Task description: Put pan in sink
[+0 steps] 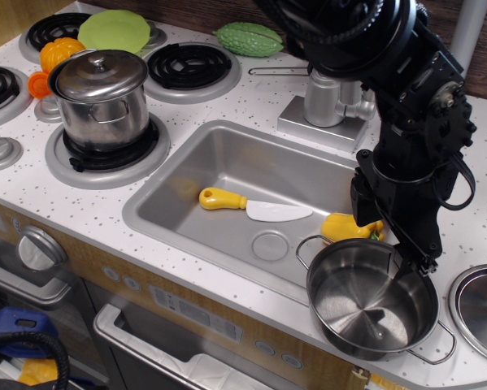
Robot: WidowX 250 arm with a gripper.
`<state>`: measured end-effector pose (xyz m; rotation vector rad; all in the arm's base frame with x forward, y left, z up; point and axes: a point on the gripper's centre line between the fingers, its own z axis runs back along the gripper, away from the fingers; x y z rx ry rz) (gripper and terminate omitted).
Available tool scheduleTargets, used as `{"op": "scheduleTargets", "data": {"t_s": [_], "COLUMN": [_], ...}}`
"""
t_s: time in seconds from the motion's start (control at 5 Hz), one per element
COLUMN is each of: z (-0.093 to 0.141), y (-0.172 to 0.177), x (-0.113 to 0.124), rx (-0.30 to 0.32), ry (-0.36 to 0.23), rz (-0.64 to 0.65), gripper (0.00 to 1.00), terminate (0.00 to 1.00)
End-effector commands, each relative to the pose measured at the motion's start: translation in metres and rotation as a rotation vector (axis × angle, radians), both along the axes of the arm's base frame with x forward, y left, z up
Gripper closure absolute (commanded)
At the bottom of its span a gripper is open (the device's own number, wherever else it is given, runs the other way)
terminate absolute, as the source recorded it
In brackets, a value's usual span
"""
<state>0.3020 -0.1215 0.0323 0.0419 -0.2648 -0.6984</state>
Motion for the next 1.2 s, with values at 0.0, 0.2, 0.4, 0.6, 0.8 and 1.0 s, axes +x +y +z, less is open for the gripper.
{"op": "scheduleTargets", "data": {"t_s": [0.0,0.2,0.4,0.6,0.8,1.0], "z": [0.005,0.003,0.002,-0.004,-0.008,-0.011], "y": [0.006,0.011,0.014,0.016,0.02,0.02], "x": [0.007,0.004,0.001,-0.001,-0.001,-0.001], "rx": [-0.003,-0.001,0.0,0.008,-0.003,-0.014], "ry": [-0.036,-0.033,-0.028,-0.036,-0.037,-0.04], "rz": [-0.016,-0.026,-0.025,-0.029,-0.028,-0.022], "gripper": [0.0,0.0,0.0,0.0,1.0,1.0], "terminate": [0.0,0.0,0.0,0.0,0.0,0.0]}}
